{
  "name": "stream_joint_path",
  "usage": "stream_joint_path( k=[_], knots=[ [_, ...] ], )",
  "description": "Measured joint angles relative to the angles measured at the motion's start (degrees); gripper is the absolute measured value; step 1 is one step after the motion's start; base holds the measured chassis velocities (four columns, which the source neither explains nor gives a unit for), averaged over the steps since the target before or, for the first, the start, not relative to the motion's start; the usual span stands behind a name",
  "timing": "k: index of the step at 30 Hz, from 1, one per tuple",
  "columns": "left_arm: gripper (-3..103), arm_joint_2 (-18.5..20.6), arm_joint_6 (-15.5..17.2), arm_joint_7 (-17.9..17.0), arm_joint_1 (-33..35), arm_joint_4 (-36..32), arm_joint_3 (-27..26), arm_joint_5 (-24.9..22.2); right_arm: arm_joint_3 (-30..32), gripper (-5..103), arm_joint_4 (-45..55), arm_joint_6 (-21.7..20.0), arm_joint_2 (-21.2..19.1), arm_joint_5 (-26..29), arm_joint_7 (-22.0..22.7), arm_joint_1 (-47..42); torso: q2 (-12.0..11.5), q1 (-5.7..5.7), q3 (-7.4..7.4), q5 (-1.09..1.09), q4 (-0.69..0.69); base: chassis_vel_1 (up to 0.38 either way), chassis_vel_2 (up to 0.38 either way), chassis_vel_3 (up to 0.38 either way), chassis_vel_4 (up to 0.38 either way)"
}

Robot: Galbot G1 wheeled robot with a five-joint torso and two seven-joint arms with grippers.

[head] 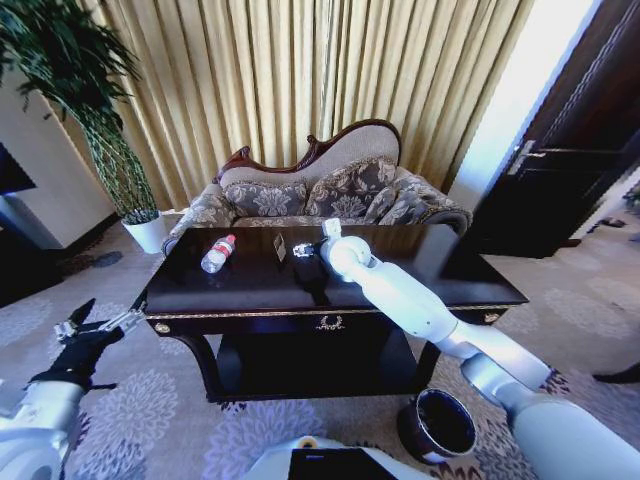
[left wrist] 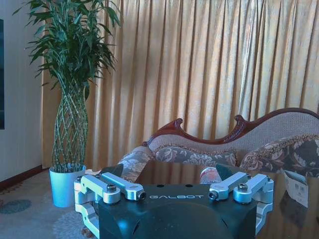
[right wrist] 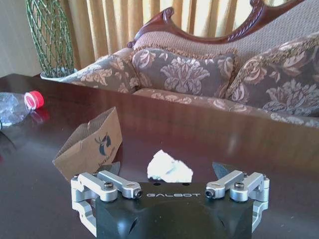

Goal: Move to the front of the table and place the trash on the table into the trash bin.

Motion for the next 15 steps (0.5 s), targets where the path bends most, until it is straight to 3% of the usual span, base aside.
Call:
stream_joint_path(
  k=[11,13,15],
  knots=[
    [100,-0.1,-0.2,0.0,0.1,0.0,-0.4,-0.2,-0.9,101,-1.9,0.0,0.1,0.2,-0.1,0.9,0.0,0.0,0.0,0.0,0.0,0.0,0.0,0.0,0.0],
    [100,-0.1,-0.2,0.0,0.0,0.0,-0.3,-0.2,-1.0,91,-1.8,0.0,-0.1,0.1,-0.1,1.0,0.0,0.0,0.0,0.0,0.0,0.0,0.0,0.0,0.0],
    [100,-0.1,-0.2,0.0,0.0,0.0,-0.3,-0.2,-1.1,91,-1.7,0.0,-0.2,0.1,-0.1,1.0,0.0,0.0,0.0,0.0,0.0,0.0,0.0,0.0,0.0]
  ],
)
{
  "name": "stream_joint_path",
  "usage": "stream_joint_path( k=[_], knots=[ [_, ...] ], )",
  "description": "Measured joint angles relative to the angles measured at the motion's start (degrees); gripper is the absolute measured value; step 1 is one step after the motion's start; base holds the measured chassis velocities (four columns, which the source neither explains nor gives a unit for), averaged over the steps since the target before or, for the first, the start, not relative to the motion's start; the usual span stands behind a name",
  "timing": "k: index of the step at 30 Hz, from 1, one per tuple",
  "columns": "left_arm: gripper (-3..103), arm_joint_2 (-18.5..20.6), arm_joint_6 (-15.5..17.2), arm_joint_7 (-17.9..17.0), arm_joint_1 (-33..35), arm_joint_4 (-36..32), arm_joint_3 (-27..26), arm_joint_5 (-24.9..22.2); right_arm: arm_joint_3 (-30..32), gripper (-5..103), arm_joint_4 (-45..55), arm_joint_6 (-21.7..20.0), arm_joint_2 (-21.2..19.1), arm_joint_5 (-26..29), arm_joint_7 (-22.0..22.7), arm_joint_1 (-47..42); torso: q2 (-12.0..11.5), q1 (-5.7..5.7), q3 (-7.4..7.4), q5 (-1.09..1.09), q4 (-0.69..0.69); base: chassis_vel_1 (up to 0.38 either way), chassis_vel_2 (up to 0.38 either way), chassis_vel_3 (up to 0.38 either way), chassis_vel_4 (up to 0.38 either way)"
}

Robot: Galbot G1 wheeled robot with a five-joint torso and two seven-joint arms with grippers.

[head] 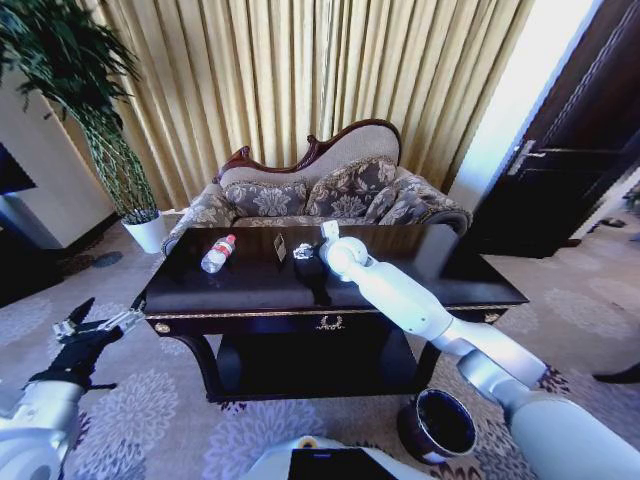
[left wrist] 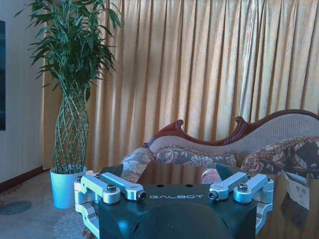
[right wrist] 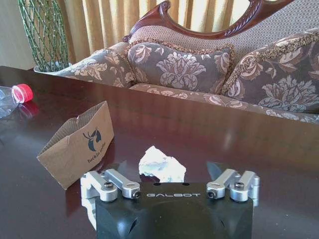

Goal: Move to the front of the table and place the trash on the table into the trash bin.

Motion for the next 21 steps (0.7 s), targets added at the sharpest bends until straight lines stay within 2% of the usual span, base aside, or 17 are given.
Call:
stream_joint_path(
  k=[3,6,9,10,12,14,18,19,21],
  knots=[
    [100,0.1,0.0,0.0,-0.1,0.0,0.0,-0.1,-0.2,75,0.4,0.0,-0.3,-0.1,0.0,0.0,0.0,0.0,0.0,0.0,-0.01,0.0,0.0,0.0,0.0],
    [100,0.2,-0.1,0.0,-0.1,0.0,0.0,-0.1,-0.3,71,0.4,0.0,-0.3,-0.3,0.0,0.0,0.0,0.0,0.0,0.0,0.0,0.0,0.0,0.0,0.0],
    [100,0.4,-0.2,0.0,-0.1,0.0,-0.1,-0.2,-0.4,54,0.5,0.0,-0.4,-0.9,0.0,0.0,0.0,0.0,0.0,0.0,0.0,0.0,0.0,0.0,0.0],
    [100,0.4,-0.2,0.0,-0.1,0.0,-0.1,-0.2,-0.4,54,0.5,0.0,-0.4,-0.9,0.0,0.0,0.0,0.0,0.0,0.0,0.0,0.0,0.0,0.0,0.0],
    [100,0.5,-0.2,0.0,-0.2,0.0,-0.1,-0.4,-0.5,42,0.7,0.0,-0.6,-1.0,0.0,0.0,0.0,0.0,0.0,0.0,0.0,0.0,0.0,0.0,0.0],
    [100,0.5,-0.2,0.0,-0.3,0.0,-0.1,-0.5,-0.5,42,0.8,0.1,-0.6,-1.0,0.0,0.0,0.0,0.0,0.0,0.0,0.0,0.0,0.0,0.0,0.0],
    [100,0.5,-0.2,-0.1,-0.6,0.0,0.2,-0.5,-0.4,21,1.3,0.1,-1.2,-1.0,0.0,0.0,0.0,0.0,0.0,0.0,0.0,0.0,0.0,0.0,0.0],
    [100,0.5,-0.2,-0.1,-0.6,0.0,0.2,-0.5,-0.4,21,1.3,0.1,-1.2,-1.0,0.0,0.0,0.0,0.0,0.0,0.0,0.0,0.0,0.0,0.0,0.0],
    [100,0.5,-0.2,-0.1,-0.6,0.0,0.2,-0.5,-0.3,10,1.8,0.1,-1.8,-1.0,0.0,-0.3,0.0,0.0,0.0,0.0,0.0,0.0,0.0,0.0,0.0]
  ],
)
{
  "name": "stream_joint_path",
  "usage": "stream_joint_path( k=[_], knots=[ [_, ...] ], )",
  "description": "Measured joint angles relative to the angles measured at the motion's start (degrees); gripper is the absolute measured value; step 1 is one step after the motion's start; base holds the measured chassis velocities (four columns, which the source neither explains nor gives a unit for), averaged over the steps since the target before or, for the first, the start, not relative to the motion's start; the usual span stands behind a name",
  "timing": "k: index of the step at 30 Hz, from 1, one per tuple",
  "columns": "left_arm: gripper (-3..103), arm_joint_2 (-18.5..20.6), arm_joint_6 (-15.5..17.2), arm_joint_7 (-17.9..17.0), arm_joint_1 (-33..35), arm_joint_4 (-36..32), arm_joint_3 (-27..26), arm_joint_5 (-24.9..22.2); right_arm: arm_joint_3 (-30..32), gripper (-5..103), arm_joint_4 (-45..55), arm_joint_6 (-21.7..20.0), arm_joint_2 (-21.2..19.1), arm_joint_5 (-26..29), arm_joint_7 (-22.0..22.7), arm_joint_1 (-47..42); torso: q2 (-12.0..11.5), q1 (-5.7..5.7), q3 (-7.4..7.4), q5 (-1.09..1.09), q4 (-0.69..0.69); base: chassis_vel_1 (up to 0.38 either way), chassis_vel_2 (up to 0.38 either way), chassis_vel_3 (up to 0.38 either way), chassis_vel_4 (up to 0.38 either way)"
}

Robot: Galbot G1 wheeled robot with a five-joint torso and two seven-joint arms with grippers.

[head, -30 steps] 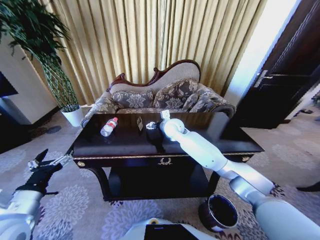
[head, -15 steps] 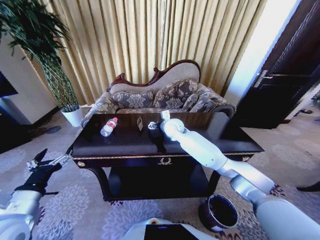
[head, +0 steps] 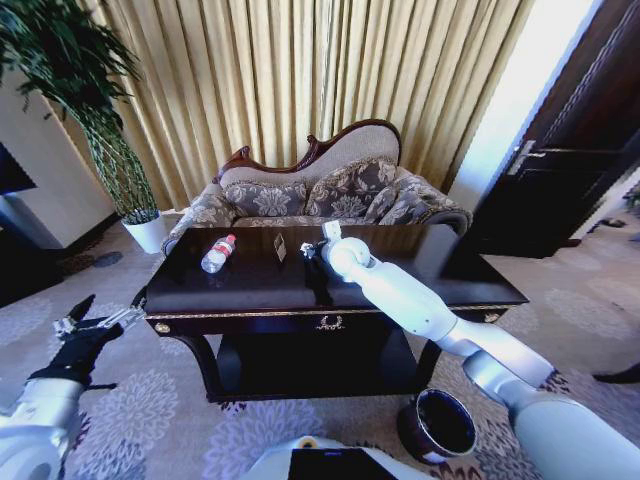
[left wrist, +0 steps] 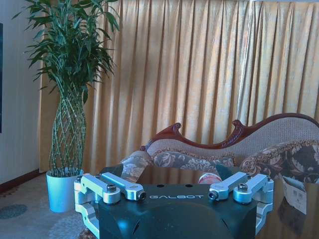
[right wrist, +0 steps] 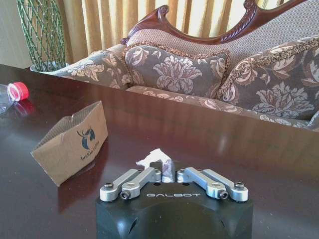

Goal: Move to the front of the table and place the trash on the table into the trash bin.

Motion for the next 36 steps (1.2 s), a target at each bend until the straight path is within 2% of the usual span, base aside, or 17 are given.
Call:
stream_joint_path(
  k=[2,3,5,18,21,23,25,29,32,33,36],
  knots=[
    [100,0.0,0.0,0.0,0.0,0.0,0.0,0.0,0.0,10,0.1,0.0,-0.1,0.0,0.0,-0.1,0.0,0.0,0.0,0.0,0.0,0.0,0.0,0.0,0.0],
    [100,0.0,0.0,0.0,0.0,0.0,0.0,0.0,0.1,5,0.4,0.0,-0.3,0.0,0.0,-0.3,0.0,0.0,0.0,0.0,0.0,0.0,0.0,0.0,0.0],
    [100,0.0,0.0,0.0,0.0,0.0,0.0,0.0,0.1,1,0.6,0.0,-0.5,0.0,0.0,-0.5,0.0,0.0,0.0,0.0,0.0,0.0,0.0,0.0,0.0],
    [100,0.1,0.0,0.0,0.1,0.0,-0.2,-0.1,0.0,0,1.2,0.1,-1.1,0.2,0.1,-0.3,0.0,0.0,0.0,0.0,0.0,0.0,0.0,0.0,0.0],
    [100,0.1,0.0,-0.1,0.0,0.0,-0.2,-0.1,0.1,0,1.7,0.8,-1.3,0.3,0.0,-0.3,0.0,0.0,0.0,0.0,0.01,0.0,0.0,0.0,0.0],
    [100,0.5,0.0,-0.9,-0.3,0.0,-0.2,-0.4,0.7,0,3.4,4.3,-2.2,0.0,-0.1,-0.6,0.0,0.0,0.0,0.0,0.01,0.0,0.0,0.0,0.0],
    [100,0.7,0.0,-1.1,-0.5,0.0,-0.2,-0.6,1.4,0,4.2,5.0,-2.6,-0.1,-0.1,-1.0,0.0,0.0,0.0,0.0,0.01,0.0,0.0,0.0,0.0],
    [100,1.6,0.0,-1.3,-1.0,0.2,-0.6,-1.3,5.0,0,8.6,7.5,-5.5,-1.9,-0.1,-3.3,0.0,0.0,0.0,0.0,0.01,0.0,0.0,0.0,0.0],
    [100,2.3,0.0,-1.3,-1.3,0.6,-1.0,-2.0,10.5,0,13.9,9.3,-10.2,-5.1,-0.7,-7.6,0.0,0.0,0.0,0.01,-0.02,0.0,0.0,0.0,0.0],
    [100,2.3,0.0,-1.3,-1.3,0.6,-1.0,-2.0,10.5,0,13.9,9.3,-10.2,-5.1,-0.7,-7.6,0.0,0.0,0.0,0.01,-0.02,0.0,0.0,0.0,0.0],
    [100,2.7,-0.8,-1.1,-1.2,1.2,-1.1,-2.4,18.8,0,19.1,10.7,-15.7,-8.4,-3.2,-15.0,0.0,0.0,-0.01,0.01,0.01,0.0,0.0,0.0,0.0]
  ],
)
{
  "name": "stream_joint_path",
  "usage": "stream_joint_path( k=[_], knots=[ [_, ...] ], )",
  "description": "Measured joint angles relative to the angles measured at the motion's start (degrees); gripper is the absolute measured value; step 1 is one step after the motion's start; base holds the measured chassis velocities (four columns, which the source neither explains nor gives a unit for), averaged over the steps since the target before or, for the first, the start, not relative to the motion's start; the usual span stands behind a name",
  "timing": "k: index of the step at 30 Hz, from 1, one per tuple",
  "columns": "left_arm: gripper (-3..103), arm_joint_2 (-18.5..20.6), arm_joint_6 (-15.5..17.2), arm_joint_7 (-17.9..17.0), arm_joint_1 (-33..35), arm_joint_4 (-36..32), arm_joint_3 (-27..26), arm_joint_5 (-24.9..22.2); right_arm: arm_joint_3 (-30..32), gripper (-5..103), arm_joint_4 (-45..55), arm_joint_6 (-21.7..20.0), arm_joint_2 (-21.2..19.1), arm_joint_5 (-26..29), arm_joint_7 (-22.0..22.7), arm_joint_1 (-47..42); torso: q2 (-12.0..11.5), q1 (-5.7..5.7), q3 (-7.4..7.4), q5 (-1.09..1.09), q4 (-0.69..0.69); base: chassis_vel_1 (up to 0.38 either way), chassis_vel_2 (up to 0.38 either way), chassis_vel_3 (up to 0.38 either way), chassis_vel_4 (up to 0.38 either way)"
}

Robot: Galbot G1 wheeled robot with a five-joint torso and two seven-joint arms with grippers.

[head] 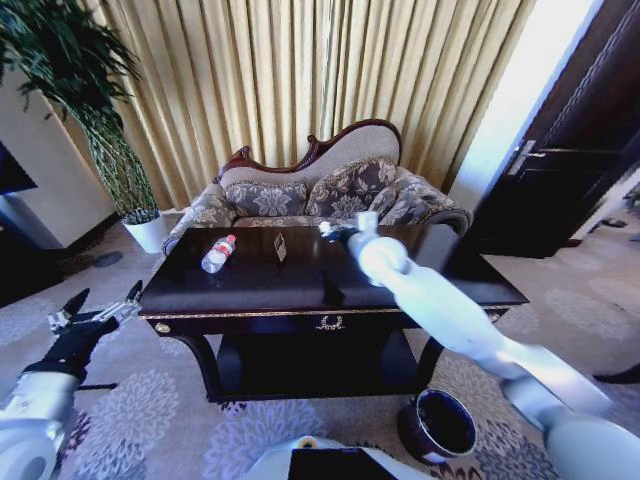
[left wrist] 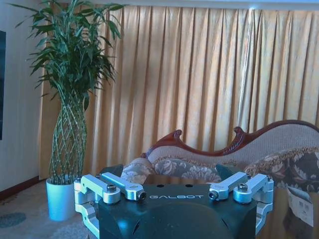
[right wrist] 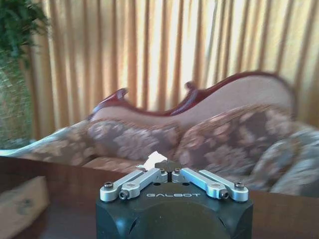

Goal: Move to the front of the table and place the trash on the table into the trash bin.

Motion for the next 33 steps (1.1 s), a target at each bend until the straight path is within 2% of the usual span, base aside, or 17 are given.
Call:
stream_joint_path(
  k=[2,3,6,7,8,12,13,15,16,18,20,21,25,33],
  knots=[
    [100,0.4,-0.9,1.2,0.1,0.9,-0.2,-0.1,8.0,0,3.8,2.5,-4.5,-3.7,-3.5,-8.7,0.0,0.0,0.0,0.02,-0.03,0.0,0.0,0.0,0.0],
    [100,0.4,-0.9,1.2,0.1,0.9,-0.2,-0.1,8.0,0,3.8,2.5,-4.5,-3.7,-3.5,-8.7,0.0,0.0,0.0,0.02,-0.03,0.0,0.0,0.0,0.0],
    [100,1.0,-1.9,2.2,-0.2,2.1,-0.2,-0.4,17.0,0,8.4,7.1,-8.5,-6.2,-5.4,-19.5,0.0,0.0,0.0,0.03,-0.04,0.0,0.0,0.0,0.0],
    [100,1.0,-1.9,2.2,-0.2,2.1,-0.2,-0.4,17.0,0,8.4,7.1,-8.5,-6.2,-5.4,-19.5,0.0,0.0,0.0,0.03,-0.04,0.0,0.0,0.0,0.0],
    [100,1.3,-2.4,2.8,-0.5,2.8,0.0,-0.5,21.7,0,10.7,8.1,-9.2,-6.5,-6.2,-24.2,0.0,-0.01,-0.01,0.0,-0.03,0.0,0.0,0.0,0.0],
    [100,2.3,-3.4,4.2,-1.6,4.8,0.3,-1.5,34.6,0,17.2,9.5,-7.6,-7.5,-8.3,-38.5,0.0,0.0,0.0,-0.02,0.02,0.0,0.0,0.0,0.0],
    [100,2.3,-3.4,4.2,-1.6,4.8,0.3,-1.5,34.6,0,17.2,9.5,-7.6,-7.5,-8.3,-38.5,0.0,0.0,0.0,-0.02,0.02,0.0,0.0,0.0,0.0],
    [100,3.1,-3.4,4.4,-2.1,5.6,0.4,-2.0,40.0,0,20.3,9.6,-5.7,-8.2,-9.6,-44.0,0.0,0.0,0.0,-0.01,-0.02,0.0,0.0,0.0,0.0],
    [100,4.1,-3.4,4.8,-2.7,6.4,0.4,-2.3,44.1,0,23.2,10.0,-3.5,-9.4,-10.9,-49.0,0.0,-0.01,0.0,-0.01,-0.02,0.0,0.0,0.0,0.0],
    [100,4.7,-3.4,4.9,-3.0,6.9,0.4,-2.4,45.7,0,24.5,10.1,-2.3,-10.2,-11.6,-51.3,0.0,-0.01,-0.01,-0.01,-0.02,0.0,0.0,0.0,0.0],
    [100,6.4,-3.3,5.3,-3.6,8.0,0.4,-2.9,49.2,0,27.5,11.1,1.4,-13.9,-14.0,-58.4,0.0,-0.01,-0.01,-0.01,-0.02,0.0,0.0,0.0,0.0],
    [100,6.4,-3.3,5.3,-3.6,8.0,0.4,-2.9,49.2,0,27.5,11.1,1.4,-13.9,-14.0,-58.4,0.0,-0.01,-0.01,-0.01,-0.02,0.0,0.0,0.0,0.0],
    [100,8.0,-3.0,5.6,-4.0,8.6,0.9,-4.1,50.5,0,30.4,12.1,5.4,-18.7,-15.7,-64.6,0.0,-0.01,0.0,-0.02,-0.01,0.0,0.0,0.0,0.0],
    [100,8.7,-2.1,5.7,-4.5,8.1,1.7,-4.6,49.8,0,32.3,11.8,6.5,-20.0,-15.7,-65.1,0.0,0.0,0.01,-0.02,0.0,0.0,0.0,0.0,0.0]
  ],
)
